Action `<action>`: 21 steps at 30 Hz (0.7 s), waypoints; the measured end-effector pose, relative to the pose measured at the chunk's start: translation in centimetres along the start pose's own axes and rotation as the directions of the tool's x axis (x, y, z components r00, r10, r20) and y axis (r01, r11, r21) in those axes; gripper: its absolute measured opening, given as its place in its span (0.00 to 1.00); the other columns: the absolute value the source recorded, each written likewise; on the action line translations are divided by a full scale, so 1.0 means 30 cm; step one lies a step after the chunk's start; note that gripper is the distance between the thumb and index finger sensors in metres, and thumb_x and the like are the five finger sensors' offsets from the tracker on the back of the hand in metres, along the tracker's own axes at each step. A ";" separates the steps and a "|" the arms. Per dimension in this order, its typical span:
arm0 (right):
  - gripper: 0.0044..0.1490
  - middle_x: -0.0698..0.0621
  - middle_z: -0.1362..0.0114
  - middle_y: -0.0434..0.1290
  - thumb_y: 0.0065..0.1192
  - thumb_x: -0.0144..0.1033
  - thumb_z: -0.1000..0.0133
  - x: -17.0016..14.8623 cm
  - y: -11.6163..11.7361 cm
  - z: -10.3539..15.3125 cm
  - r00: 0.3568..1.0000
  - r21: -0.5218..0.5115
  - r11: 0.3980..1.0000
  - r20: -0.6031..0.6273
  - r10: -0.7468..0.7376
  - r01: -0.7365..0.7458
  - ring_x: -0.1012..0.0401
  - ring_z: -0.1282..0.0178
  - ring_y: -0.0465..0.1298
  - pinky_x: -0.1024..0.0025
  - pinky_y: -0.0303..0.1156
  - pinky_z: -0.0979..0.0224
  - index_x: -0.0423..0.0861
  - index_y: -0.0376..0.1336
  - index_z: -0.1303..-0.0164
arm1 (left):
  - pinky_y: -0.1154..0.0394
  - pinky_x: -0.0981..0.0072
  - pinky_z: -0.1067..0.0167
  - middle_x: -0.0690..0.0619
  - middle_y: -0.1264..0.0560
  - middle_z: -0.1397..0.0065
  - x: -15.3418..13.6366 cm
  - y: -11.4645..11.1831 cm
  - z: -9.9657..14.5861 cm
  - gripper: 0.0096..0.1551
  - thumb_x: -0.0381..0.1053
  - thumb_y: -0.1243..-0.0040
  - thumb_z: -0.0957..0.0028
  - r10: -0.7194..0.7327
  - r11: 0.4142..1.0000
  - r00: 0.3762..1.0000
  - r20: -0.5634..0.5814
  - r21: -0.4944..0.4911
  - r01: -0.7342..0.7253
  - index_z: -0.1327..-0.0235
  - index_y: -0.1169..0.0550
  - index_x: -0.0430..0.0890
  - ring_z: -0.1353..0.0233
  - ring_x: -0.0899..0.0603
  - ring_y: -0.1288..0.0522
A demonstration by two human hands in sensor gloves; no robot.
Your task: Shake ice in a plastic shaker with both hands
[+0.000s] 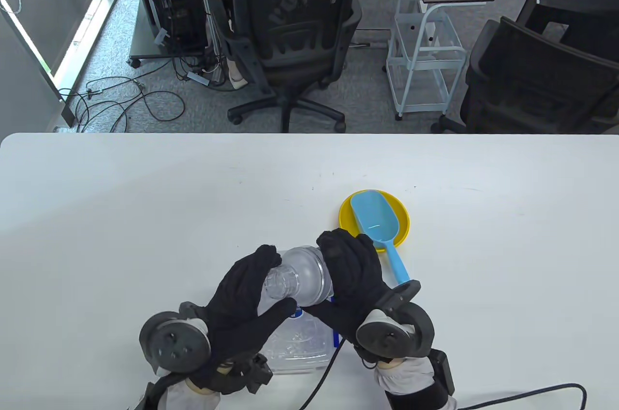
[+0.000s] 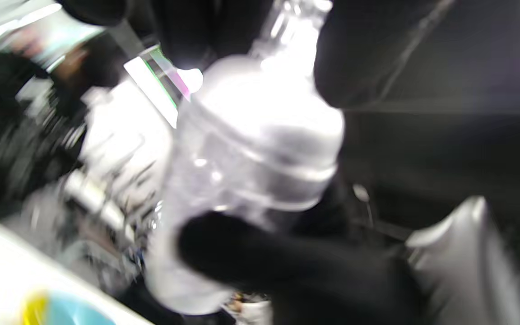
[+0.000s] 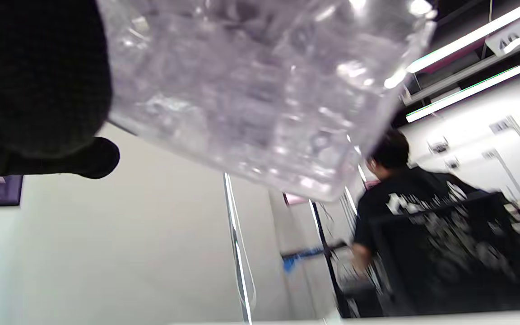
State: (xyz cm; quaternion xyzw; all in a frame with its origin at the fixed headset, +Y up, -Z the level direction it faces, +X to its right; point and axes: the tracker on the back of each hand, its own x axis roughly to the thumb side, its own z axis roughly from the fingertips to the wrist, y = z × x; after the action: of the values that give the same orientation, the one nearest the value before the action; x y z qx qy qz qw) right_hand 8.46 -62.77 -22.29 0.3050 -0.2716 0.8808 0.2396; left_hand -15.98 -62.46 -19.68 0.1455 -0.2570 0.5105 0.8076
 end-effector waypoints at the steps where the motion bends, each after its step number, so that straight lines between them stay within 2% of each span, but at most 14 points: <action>1: 0.77 0.40 0.18 0.59 0.85 0.53 0.61 0.004 0.003 -0.009 1.000 -0.008 1.000 -0.003 0.004 -0.004 0.39 0.19 0.59 0.25 0.51 0.24 0.48 0.34 0.21 | 0.38 0.23 0.29 0.45 0.34 0.19 0.000 0.004 -0.004 0.52 0.58 0.31 0.38 -0.051 0.999 0.999 0.006 -0.001 0.051 0.11 0.49 0.52 0.20 0.32 0.34; 3: 0.76 0.43 0.17 0.59 0.84 0.56 0.60 0.002 0.006 -0.012 0.999 0.029 0.999 -0.030 0.034 -0.033 0.42 0.19 0.59 0.26 0.52 0.24 0.51 0.33 0.21 | 0.36 0.25 0.29 0.45 0.34 0.20 0.020 0.008 -0.003 0.52 0.61 0.34 0.38 -0.215 0.976 0.976 0.019 0.016 0.215 0.11 0.50 0.51 0.20 0.33 0.33; 5: 0.76 0.45 0.16 0.58 0.83 0.57 0.60 -0.002 0.014 -0.008 0.999 0.043 0.999 -0.026 0.028 -0.026 0.43 0.21 0.60 0.29 0.53 0.23 0.52 0.32 0.21 | 0.35 0.26 0.29 0.45 0.33 0.19 0.029 0.007 -0.001 0.52 0.62 0.35 0.38 -0.289 0.957 0.956 0.042 0.000 0.289 0.11 0.50 0.52 0.20 0.33 0.32; 9: 0.76 0.44 0.17 0.59 0.84 0.57 0.61 -0.028 0.011 0.002 0.997 0.015 0.999 -0.069 -0.031 0.033 0.43 0.22 0.61 0.31 0.57 0.23 0.52 0.33 0.20 | 0.38 0.23 0.28 0.44 0.37 0.14 0.010 0.009 -0.003 0.53 0.61 0.35 0.37 -0.197 0.976 0.980 0.027 -0.094 0.198 0.10 0.52 0.52 0.18 0.30 0.36; 12: 0.76 0.45 0.17 0.59 0.84 0.57 0.61 -0.050 -0.011 -0.003 0.990 -0.028 0.996 -0.108 -0.087 0.085 0.44 0.22 0.62 0.31 0.57 0.24 0.53 0.34 0.20 | 0.40 0.22 0.28 0.37 0.42 0.12 0.027 0.017 0.002 0.52 0.60 0.36 0.36 -0.171 0.982 0.985 0.031 -0.080 0.173 0.10 0.52 0.50 0.17 0.28 0.39; 15: 0.76 0.45 0.17 0.59 0.85 0.56 0.61 -0.071 -0.092 -0.010 0.970 -0.127 0.981 -0.173 -0.168 0.148 0.43 0.22 0.62 0.33 0.58 0.23 0.52 0.34 0.20 | 0.41 0.20 0.28 0.38 0.42 0.12 0.061 0.066 0.012 0.51 0.61 0.37 0.36 -0.263 0.963 0.963 0.061 -0.039 0.266 0.10 0.52 0.51 0.15 0.29 0.41; 18: 0.76 0.45 0.16 0.58 0.86 0.54 0.61 -0.106 -0.186 -0.020 0.941 -0.173 0.962 -0.229 -0.248 0.211 0.43 0.21 0.61 0.33 0.57 0.23 0.52 0.34 0.20 | 0.43 0.19 0.28 0.39 0.41 0.12 0.063 0.134 0.014 0.51 0.62 0.38 0.36 -0.355 0.934 0.933 0.062 -0.020 0.357 0.10 0.52 0.52 0.15 0.29 0.41; 21: 0.75 0.46 0.16 0.57 0.86 0.54 0.60 -0.157 -0.278 -0.011 0.928 -0.183 0.965 -0.287 -0.237 0.190 0.43 0.21 0.61 0.34 0.58 0.23 0.52 0.36 0.20 | 0.43 0.19 0.28 0.38 0.40 0.12 0.039 0.213 0.029 0.50 0.63 0.39 0.36 -0.413 0.911 0.911 0.009 0.017 0.413 0.10 0.51 0.52 0.15 0.29 0.41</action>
State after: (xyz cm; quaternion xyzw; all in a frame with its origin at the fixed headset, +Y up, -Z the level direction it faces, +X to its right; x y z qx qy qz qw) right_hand 16.52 -57.64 -22.87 0.1735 -0.2626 0.8626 0.3960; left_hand -21.55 -59.22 -18.47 0.2055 -0.2219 0.3293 0.8945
